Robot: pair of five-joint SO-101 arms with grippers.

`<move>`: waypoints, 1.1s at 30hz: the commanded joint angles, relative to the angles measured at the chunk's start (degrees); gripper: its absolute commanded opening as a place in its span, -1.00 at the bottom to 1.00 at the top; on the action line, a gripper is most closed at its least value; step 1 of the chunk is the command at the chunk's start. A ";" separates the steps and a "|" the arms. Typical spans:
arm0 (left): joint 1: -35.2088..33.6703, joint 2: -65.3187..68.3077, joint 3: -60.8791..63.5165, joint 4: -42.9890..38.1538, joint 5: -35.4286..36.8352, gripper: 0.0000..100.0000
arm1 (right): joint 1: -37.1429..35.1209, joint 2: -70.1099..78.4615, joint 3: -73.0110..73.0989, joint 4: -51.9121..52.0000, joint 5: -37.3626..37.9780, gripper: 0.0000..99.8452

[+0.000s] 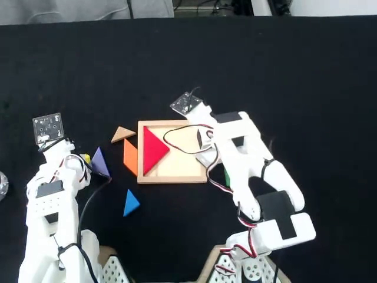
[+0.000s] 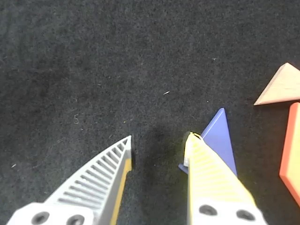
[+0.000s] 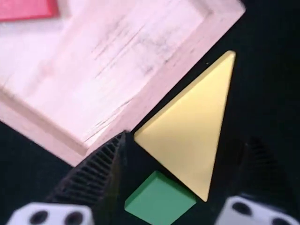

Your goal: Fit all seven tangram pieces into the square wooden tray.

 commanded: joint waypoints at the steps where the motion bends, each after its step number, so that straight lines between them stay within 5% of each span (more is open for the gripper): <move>1: 0.66 -1.14 -0.13 -0.88 -0.35 -0.62 | 1.05 1.36 -4.00 -1.49 -0.18 -0.28; 33: 0.66 -1.14 -0.13 -0.79 -0.35 -0.62 | 1.76 6.02 -7.16 0.62 -0.53 -0.28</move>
